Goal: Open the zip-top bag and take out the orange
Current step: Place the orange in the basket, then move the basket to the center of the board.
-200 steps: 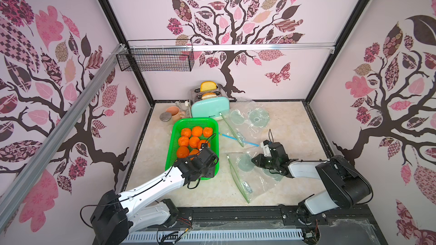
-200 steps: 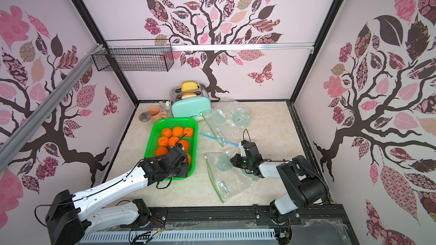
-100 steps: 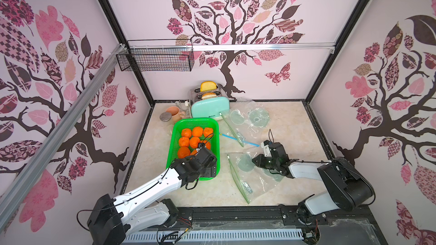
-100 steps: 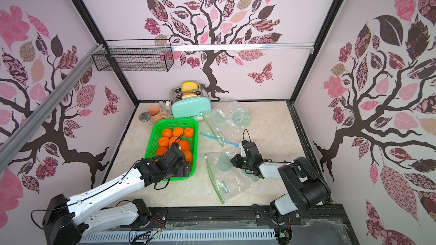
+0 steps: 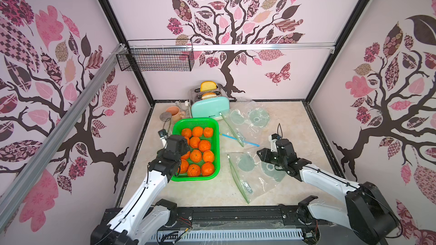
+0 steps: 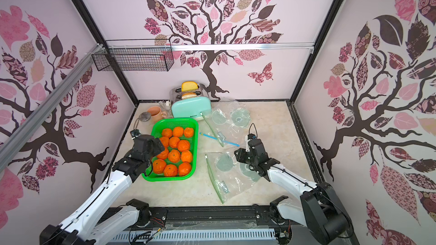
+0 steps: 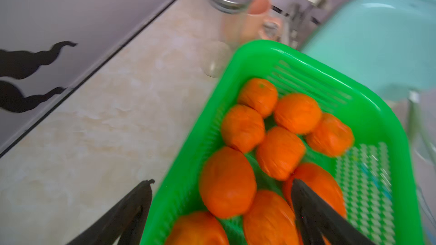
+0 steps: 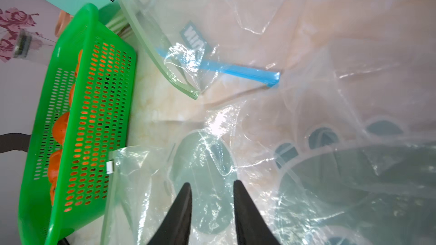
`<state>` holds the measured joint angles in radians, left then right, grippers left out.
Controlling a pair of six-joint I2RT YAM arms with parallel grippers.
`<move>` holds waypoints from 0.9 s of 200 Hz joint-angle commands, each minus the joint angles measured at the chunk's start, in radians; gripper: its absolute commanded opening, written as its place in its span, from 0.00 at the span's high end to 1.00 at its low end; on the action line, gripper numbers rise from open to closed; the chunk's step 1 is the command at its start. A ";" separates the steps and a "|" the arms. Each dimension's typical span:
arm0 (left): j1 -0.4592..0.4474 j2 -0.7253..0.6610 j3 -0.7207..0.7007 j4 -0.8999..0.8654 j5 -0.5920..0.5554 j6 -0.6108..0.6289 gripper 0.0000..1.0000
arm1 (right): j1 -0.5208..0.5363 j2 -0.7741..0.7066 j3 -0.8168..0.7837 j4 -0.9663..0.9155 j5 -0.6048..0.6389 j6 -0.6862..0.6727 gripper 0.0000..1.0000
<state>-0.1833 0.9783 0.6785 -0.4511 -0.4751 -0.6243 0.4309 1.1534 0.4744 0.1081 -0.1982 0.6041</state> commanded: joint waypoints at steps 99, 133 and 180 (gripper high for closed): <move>0.219 0.373 -0.090 0.405 0.692 0.055 0.21 | 0.001 -0.284 -0.111 -0.137 0.060 -0.019 0.63; 0.132 0.412 -0.047 0.437 0.764 0.109 0.23 | 0.001 -0.294 -0.119 -0.152 0.056 -0.018 0.64; 0.056 0.387 -0.082 0.499 0.897 0.065 0.23 | 0.000 -0.307 -0.120 -0.170 0.081 -0.034 0.63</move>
<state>-0.1108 1.3876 0.6392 -0.0189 0.2829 -0.5476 0.4309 0.8581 0.3466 -0.0414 -0.1467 0.5823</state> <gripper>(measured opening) 0.764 0.369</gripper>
